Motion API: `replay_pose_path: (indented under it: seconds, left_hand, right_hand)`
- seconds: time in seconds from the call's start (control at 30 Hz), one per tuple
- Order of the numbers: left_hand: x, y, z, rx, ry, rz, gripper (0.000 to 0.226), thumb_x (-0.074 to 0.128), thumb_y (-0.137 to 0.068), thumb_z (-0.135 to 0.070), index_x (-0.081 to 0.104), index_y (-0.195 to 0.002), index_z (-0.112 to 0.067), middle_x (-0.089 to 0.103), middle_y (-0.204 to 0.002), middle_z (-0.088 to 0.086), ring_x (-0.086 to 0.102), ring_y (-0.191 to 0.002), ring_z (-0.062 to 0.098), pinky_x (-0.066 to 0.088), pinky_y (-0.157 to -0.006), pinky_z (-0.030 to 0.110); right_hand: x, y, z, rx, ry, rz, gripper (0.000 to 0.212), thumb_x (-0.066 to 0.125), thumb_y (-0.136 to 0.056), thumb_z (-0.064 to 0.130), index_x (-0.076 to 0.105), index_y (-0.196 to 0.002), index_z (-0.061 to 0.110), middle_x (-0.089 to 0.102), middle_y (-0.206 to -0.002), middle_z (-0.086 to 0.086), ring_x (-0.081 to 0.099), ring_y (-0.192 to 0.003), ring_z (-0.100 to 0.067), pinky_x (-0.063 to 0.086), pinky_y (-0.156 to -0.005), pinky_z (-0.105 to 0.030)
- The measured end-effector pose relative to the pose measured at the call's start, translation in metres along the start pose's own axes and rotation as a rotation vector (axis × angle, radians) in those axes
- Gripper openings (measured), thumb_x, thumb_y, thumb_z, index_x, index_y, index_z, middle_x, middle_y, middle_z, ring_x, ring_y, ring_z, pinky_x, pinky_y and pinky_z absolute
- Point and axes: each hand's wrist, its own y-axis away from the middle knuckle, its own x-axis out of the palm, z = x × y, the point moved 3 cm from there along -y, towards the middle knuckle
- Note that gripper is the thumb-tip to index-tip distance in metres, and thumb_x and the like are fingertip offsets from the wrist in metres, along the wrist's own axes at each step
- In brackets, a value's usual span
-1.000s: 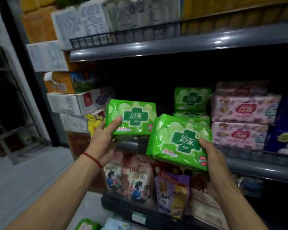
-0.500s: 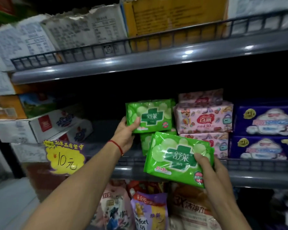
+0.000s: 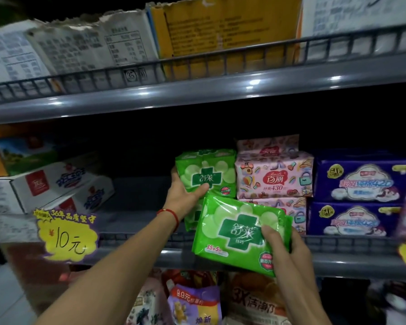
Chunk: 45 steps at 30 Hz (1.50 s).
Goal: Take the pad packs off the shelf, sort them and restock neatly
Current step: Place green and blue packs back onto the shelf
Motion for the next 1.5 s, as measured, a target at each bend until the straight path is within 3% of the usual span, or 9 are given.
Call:
replay_pose_path:
  seconds: [0.23, 0.37, 0.53, 0.63, 0.73, 1.03, 1.2, 1.33, 1.5]
  left_hand:
    - [-0.023, 0.019, -0.017, -0.135, 0.147, 0.070, 0.121, 0.095, -0.064, -0.040, 0.016, -0.155, -0.039, 0.055, -0.139, -0.008, 0.057, -0.127, 0.018, 0.043, -0.112, 0.043]
    - [-0.057, 0.098, -0.036, -0.059, 0.221, -0.099, 0.062, 0.068, -0.091, -0.046, 0.044, -0.146, -0.030, 0.053, -0.140, -0.007, 0.053, -0.131, 0.014, 0.045, -0.109, 0.035]
    - [-0.070, 0.167, -0.060, -0.016, 0.184, 0.272, 0.057, 0.072, -0.091, -0.043, 0.051, -0.141, -0.029, 0.069, -0.128, -0.010, 0.066, -0.117, 0.008, 0.054, -0.098, 0.029]
    - [-0.097, 0.148, -0.062, -0.011, 0.241, 0.155, 0.050, 0.072, -0.086, -0.016, 0.057, -0.134, -0.018, 0.073, -0.120, 0.002, 0.070, -0.111, 0.019, 0.058, -0.095, 0.034]
    - [-0.126, 0.115, -0.058, -0.038, 0.470, 0.016, 0.051, 0.071, -0.082, -0.011, 0.058, -0.131, -0.008, 0.072, -0.121, 0.012, 0.070, -0.112, 0.027, 0.058, -0.094, 0.040]
    - [-0.128, -0.028, -0.055, -0.138, 0.968, -0.191, 0.022, 0.053, -0.101, -0.001, 0.058, -0.121, -0.002, 0.069, -0.109, 0.018, 0.068, -0.093, 0.030, 0.063, -0.065, 0.050]
    - [-0.121, -0.072, -0.047, -0.242, 1.002, -0.226, 0.022, 0.044, -0.102, 0.001, 0.060, -0.117, 0.001, 0.066, -0.106, 0.022, 0.071, -0.081, 0.031, 0.058, -0.045, 0.041]
    - [-0.127, -0.089, -0.023, -0.325, 1.083, -0.344, 0.036, 0.050, -0.100, -0.002, 0.053, -0.137, -0.003, 0.060, -0.130, 0.027, 0.062, -0.112, 0.042, 0.060, -0.054, 0.053]
    - [-0.088, -0.087, -0.040, -0.242, 1.079, -0.407, 0.057, 0.054, -0.093, 0.014, 0.042, -0.146, -0.005, 0.063, -0.118, 0.021, 0.065, -0.086, 0.029, 0.060, -0.084, 0.048]
  right_hand:
    - [0.005, 0.008, 0.006, -0.046, -0.048, -0.007, 0.074, 0.074, -0.066, 0.076, 0.059, -0.130, 0.039, 0.074, -0.117, 0.011, 0.071, -0.109, -0.018, 0.055, -0.098, -0.055]
    - [0.011, 0.012, 0.013, -0.094, -0.061, 0.050, 0.050, 0.071, -0.076, 0.052, 0.064, -0.123, 0.033, 0.077, -0.108, 0.007, 0.076, -0.096, -0.017, 0.060, -0.088, -0.048]
    - [0.050, 0.021, 0.032, -0.198, -0.033, 0.195, 0.042, 0.073, -0.084, 0.036, 0.062, -0.125, 0.031, 0.077, -0.109, 0.004, 0.077, -0.093, -0.017, 0.064, -0.072, -0.036]
    - [0.084, 0.014, 0.048, -0.285, 0.092, 0.284, 0.061, 0.074, -0.085, 0.049, 0.054, -0.139, 0.031, 0.072, -0.119, 0.013, 0.072, -0.104, -0.009, 0.062, -0.081, -0.034]
    - [0.111, 0.001, 0.062, -0.367, 0.254, 0.341, 0.085, 0.068, -0.080, 0.065, 0.034, -0.155, 0.042, 0.047, -0.131, 0.047, 0.050, -0.125, 0.014, 0.046, -0.106, -0.027]
    - [0.107, -0.001, 0.009, -0.311, 0.215, 0.186, 0.035, 0.069, -0.092, 0.025, 0.061, -0.123, 0.040, 0.065, -0.118, 0.027, 0.062, -0.106, 0.008, 0.054, -0.091, -0.026]
    - [0.104, -0.021, -0.010, -0.304, 0.219, 0.141, 0.036, 0.068, -0.093, 0.005, 0.069, -0.114, 0.034, 0.070, -0.111, 0.020, 0.066, -0.099, -0.007, 0.056, -0.078, -0.024]
    - [0.100, -0.033, -0.011, -0.303, 0.205, 0.105, 0.035, 0.069, -0.093, 0.009, 0.069, -0.112, 0.038, 0.071, -0.106, 0.020, 0.068, -0.090, -0.007, 0.057, -0.077, -0.031]
    - [0.103, -0.036, -0.019, -0.283, 0.181, 0.049, 0.036, 0.069, -0.092, 0.002, 0.071, -0.108, 0.035, 0.074, -0.103, 0.017, 0.066, -0.078, -0.013, 0.060, -0.076, -0.051]
